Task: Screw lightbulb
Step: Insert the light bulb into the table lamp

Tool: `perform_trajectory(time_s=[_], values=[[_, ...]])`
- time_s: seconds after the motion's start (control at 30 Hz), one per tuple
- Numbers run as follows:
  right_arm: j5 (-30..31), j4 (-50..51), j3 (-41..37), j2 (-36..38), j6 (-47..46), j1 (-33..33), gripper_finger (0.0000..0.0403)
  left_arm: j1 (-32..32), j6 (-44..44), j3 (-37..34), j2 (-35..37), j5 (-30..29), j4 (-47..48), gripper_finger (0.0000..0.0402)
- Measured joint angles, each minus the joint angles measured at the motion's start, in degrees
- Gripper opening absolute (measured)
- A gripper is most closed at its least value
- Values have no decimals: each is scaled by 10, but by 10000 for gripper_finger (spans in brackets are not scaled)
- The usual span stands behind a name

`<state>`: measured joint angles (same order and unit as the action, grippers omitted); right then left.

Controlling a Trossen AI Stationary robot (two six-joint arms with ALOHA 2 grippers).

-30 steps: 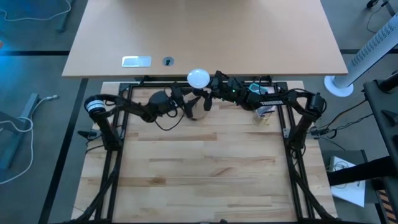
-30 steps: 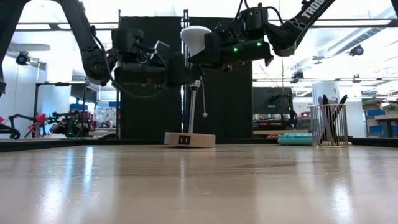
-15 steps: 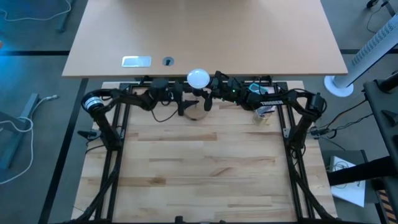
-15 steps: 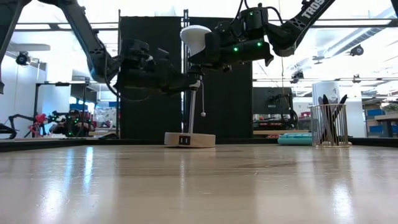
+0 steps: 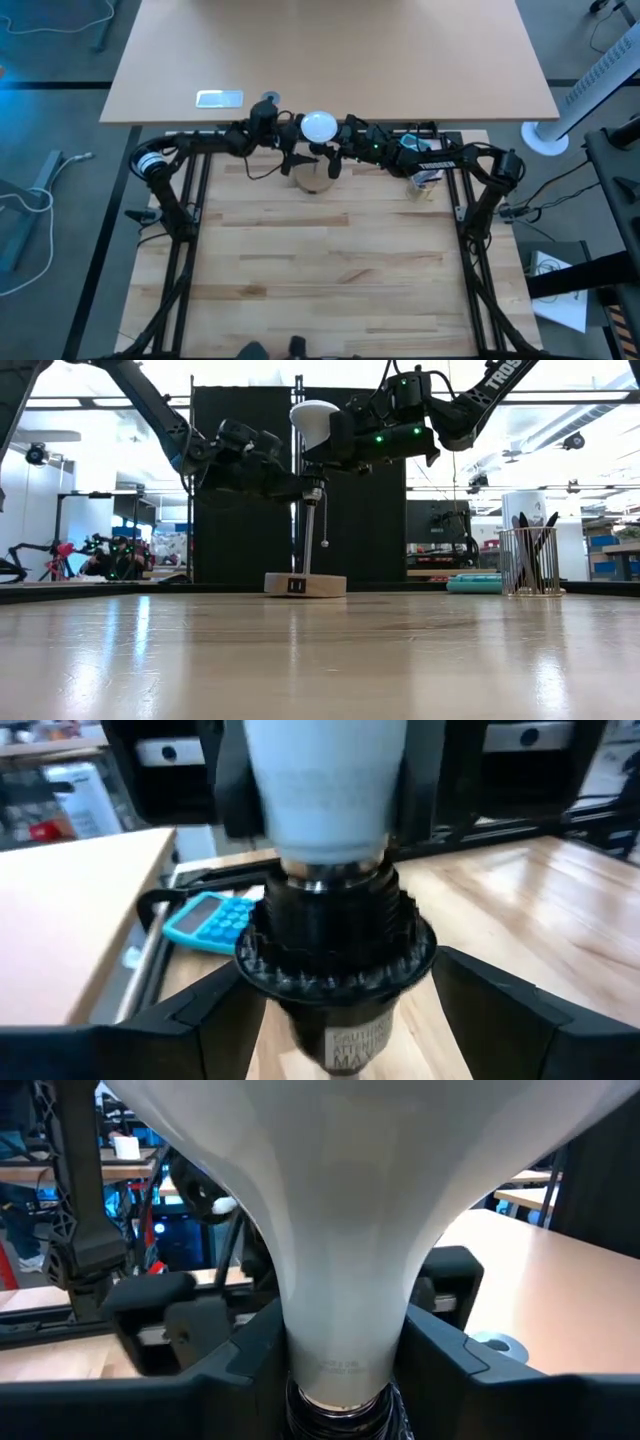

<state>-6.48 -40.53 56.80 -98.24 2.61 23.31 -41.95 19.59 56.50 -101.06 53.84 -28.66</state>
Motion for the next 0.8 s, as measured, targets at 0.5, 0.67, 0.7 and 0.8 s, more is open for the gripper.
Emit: perform_trajectory(time_s=[0.5,0.67,0.7,0.8], values=[[0,0,0,0,1,-1,139,3,-39,8,-46,10,-53,224],[0,0,0,0,2,-1,146,3,-42,8,-45,9,-53,145],[0,0,0,0,2,-1,146,3,-45,8,-45,9,-53,137],[0,0,0,0,2,-2,144,3,-56,7,-43,7,-55,137]])
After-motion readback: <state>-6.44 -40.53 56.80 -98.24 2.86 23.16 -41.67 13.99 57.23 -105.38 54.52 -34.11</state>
